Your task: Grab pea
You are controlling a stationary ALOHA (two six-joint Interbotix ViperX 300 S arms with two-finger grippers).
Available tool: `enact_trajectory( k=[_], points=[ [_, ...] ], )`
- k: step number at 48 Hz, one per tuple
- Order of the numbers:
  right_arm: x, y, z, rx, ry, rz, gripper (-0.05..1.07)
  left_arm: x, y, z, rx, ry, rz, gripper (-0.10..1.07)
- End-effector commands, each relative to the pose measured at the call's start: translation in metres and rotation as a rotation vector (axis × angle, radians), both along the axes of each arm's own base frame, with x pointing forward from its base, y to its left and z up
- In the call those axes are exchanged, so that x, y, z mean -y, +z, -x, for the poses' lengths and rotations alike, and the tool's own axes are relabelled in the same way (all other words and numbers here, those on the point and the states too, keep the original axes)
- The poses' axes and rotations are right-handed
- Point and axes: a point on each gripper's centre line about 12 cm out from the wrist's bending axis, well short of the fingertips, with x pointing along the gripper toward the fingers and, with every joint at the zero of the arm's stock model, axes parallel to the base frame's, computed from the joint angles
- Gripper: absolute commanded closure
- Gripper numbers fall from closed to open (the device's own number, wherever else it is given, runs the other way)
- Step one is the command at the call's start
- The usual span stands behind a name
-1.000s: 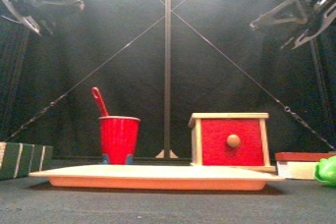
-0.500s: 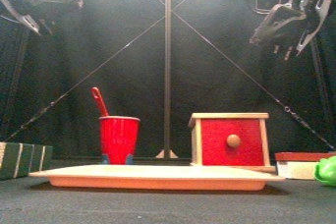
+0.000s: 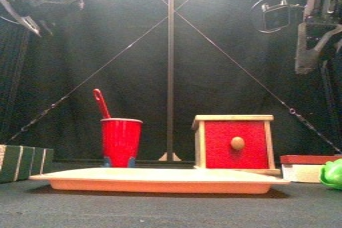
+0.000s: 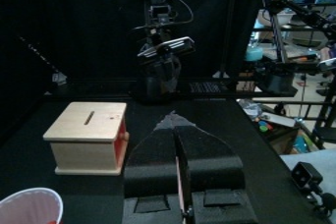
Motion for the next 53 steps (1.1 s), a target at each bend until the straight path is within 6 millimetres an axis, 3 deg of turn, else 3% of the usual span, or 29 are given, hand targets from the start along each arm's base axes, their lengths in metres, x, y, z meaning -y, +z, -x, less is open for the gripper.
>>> enact_trajectory(
  k=[1, 12, 32, 53],
  points=[
    [-0.014, 0.004, -0.002, 0.015, 0.068, 0.044, 0.94, 0.001, 0.005, -0.002, 0.015, -0.003, 0.002, 1.01],
    [-0.033, -0.016, -0.003, -0.04, 0.124, 0.112, 0.84, 0.0, 0.004, -0.002, 0.014, -0.001, 0.002, 1.01],
    [-0.052, -0.061, -0.009, -0.172, 0.125, 0.171, 0.39, 0.001, 0.004, -0.001, 0.012, -0.003, 0.002, 1.01],
    [-0.071, -0.081, -0.026, -0.247, 0.14, 0.194, 0.17, 0.001, 0.005, -0.002, 0.018, -0.003, 0.002, 1.01]
  ],
)
